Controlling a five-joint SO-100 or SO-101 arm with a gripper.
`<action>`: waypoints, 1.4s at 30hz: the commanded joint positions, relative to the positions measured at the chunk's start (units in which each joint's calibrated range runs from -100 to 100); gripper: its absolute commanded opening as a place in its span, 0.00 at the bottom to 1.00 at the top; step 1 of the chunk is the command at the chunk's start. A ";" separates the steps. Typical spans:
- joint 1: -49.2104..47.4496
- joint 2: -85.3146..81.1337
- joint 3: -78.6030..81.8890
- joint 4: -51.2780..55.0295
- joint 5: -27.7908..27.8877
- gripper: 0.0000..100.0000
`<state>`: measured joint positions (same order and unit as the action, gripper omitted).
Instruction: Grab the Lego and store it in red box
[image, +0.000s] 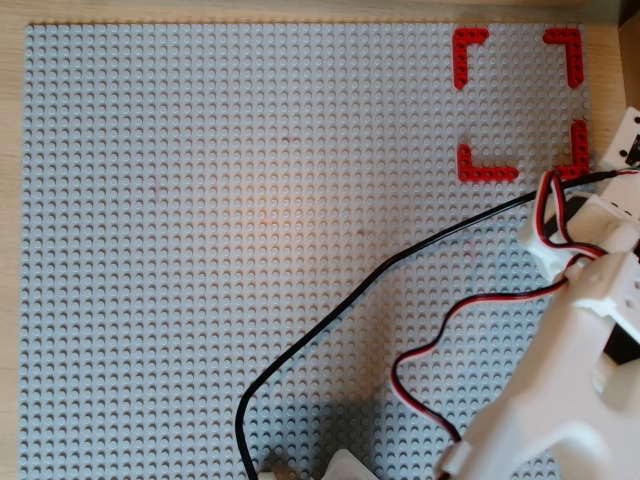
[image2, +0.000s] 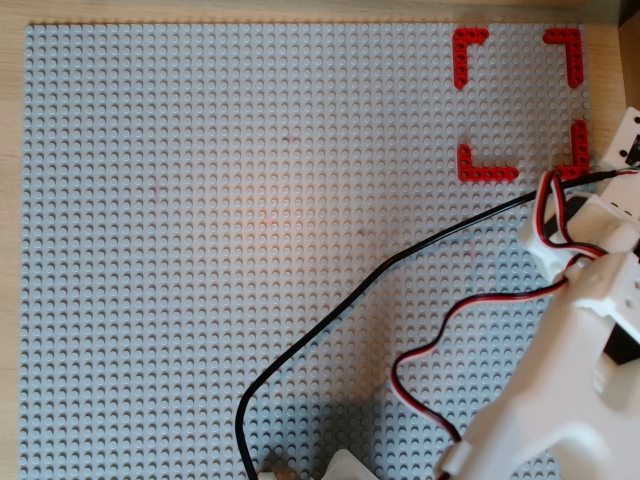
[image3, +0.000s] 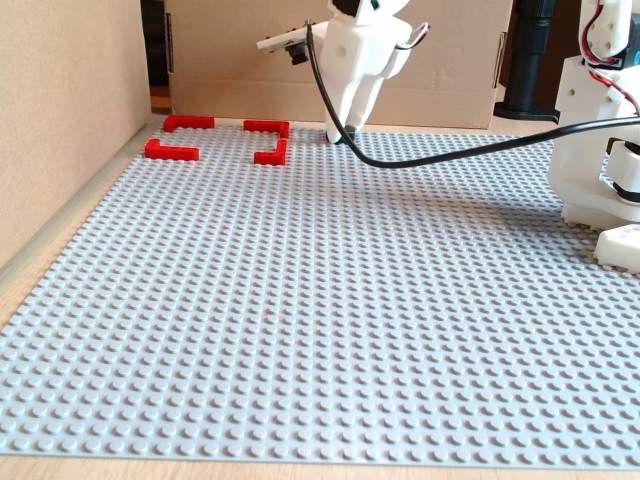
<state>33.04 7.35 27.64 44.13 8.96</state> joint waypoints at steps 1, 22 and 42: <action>-0.33 -0.32 -2.64 -0.62 0.26 0.10; -7.47 -28.03 -2.64 16.14 -1.46 0.09; -14.10 -25.24 -3.28 11.49 -5.78 0.10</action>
<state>17.99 -21.98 27.46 59.93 3.49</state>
